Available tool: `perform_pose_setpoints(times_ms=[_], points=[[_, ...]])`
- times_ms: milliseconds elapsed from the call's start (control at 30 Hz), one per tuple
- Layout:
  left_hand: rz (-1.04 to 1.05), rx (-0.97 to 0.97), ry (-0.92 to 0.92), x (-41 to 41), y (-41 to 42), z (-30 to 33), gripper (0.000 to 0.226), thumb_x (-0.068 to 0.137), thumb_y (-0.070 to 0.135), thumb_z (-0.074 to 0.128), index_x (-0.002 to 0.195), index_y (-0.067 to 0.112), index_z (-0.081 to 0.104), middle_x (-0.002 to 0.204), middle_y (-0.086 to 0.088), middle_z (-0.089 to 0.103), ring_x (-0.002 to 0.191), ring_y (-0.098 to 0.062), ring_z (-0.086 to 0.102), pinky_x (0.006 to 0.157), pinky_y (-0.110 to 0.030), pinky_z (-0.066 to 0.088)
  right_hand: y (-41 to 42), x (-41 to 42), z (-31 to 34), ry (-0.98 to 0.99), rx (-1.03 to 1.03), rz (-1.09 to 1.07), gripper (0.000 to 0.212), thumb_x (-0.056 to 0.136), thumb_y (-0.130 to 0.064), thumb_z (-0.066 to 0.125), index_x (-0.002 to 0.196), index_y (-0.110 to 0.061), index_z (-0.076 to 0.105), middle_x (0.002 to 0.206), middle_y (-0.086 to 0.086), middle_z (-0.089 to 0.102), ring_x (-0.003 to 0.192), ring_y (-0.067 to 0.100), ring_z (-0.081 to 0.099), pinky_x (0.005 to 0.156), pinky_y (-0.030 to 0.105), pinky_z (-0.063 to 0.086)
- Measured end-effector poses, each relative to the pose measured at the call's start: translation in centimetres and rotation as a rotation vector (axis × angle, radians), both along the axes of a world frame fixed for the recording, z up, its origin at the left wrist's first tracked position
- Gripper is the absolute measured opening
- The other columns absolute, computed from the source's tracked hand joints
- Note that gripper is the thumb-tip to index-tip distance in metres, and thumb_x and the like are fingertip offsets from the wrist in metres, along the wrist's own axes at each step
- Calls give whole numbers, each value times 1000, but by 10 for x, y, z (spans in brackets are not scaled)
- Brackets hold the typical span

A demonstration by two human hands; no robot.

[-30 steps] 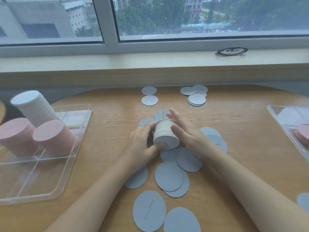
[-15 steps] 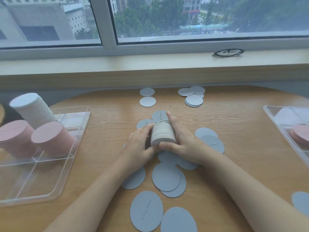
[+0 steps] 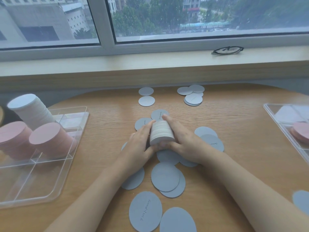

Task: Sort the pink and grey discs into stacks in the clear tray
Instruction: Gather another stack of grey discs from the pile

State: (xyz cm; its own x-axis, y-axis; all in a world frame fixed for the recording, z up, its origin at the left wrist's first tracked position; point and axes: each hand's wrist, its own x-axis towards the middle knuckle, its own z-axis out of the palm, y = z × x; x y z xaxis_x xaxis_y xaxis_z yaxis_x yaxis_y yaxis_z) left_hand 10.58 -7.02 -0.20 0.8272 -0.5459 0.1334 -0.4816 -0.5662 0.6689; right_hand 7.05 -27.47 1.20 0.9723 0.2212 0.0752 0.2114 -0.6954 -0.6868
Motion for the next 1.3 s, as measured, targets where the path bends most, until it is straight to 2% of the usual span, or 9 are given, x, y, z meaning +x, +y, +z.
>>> perform_pose_setpoints(times_ms=[100,333,433,533,600,733,933,1067,1300], points=[[30,-52,-7,-1,1,0,76,88,53,64,153,34,32,143,21,50,126,-4,52,105,-41,46,-3,1,-1,-61,17,-37,78,83,-54,70,147,-32,32,137,-15,46,123,5,46,105,33,39],[-28,-54,-36,-4,2,15,90,85,58,65,158,27,24,153,16,40,138,2,39,114,-29,34,-11,3,-1,-178,57,-32,65,80,-49,70,136,-24,47,122,-12,56,108,5,52,90,15,40],[-43,-292,139,-5,8,31,74,87,51,61,153,33,33,148,19,43,139,4,37,112,-22,29,-20,6,-1,-178,77,-80,64,78,-46,69,134,-23,49,122,-12,56,110,6,51,89,12,37],[1,-519,228,2,9,43,49,94,42,54,142,31,49,143,17,52,136,-3,44,111,-29,32,-24,7,-1,-144,109,-110,63,76,-46,68,133,-26,49,118,-14,55,110,8,51,88,21,42],[60,-587,239,15,4,49,39,97,38,53,134,28,58,136,14,59,131,-4,50,104,-23,37,-24,7,-2,-139,126,-115,64,75,-46,69,133,-26,49,117,-14,55,109,8,51,90,27,45],[224,-255,-37,77,-8,45,25,99,23,61,123,28,64,129,15,58,119,-1,53,97,-21,40,-24,9,-5,-142,157,-107,65,75,-47,70,133,-26,49,118,-14,55,109,9,53,91,37,49],[223,263,-120,148,-23,25,44,100,28,58,143,23,53,153,9,46,141,-14,41,113,-31,32,-27,11,-8,-168,177,-101,65,76,-41,74,134,-28,49,116,-17,55,106,8,55,83,40,54],[233,331,-130,157,-25,19,50,95,38,65,142,23,55,145,7,54,131,-18,50,107,-37,40,-27,12,-8,-176,180,-100,63,78,-31,78,134,-26,49,117,-15,56,106,9,55,87,38,52],[252,339,-311,142,-20,22,20,99,39,57,108,26,71,109,7,65,104,-20,59,78,-33,39,-25,10,-4,-155,178,-101,68,75,-41,71,136,-26,49,121,-12,57,111,10,56,88,41,53]])
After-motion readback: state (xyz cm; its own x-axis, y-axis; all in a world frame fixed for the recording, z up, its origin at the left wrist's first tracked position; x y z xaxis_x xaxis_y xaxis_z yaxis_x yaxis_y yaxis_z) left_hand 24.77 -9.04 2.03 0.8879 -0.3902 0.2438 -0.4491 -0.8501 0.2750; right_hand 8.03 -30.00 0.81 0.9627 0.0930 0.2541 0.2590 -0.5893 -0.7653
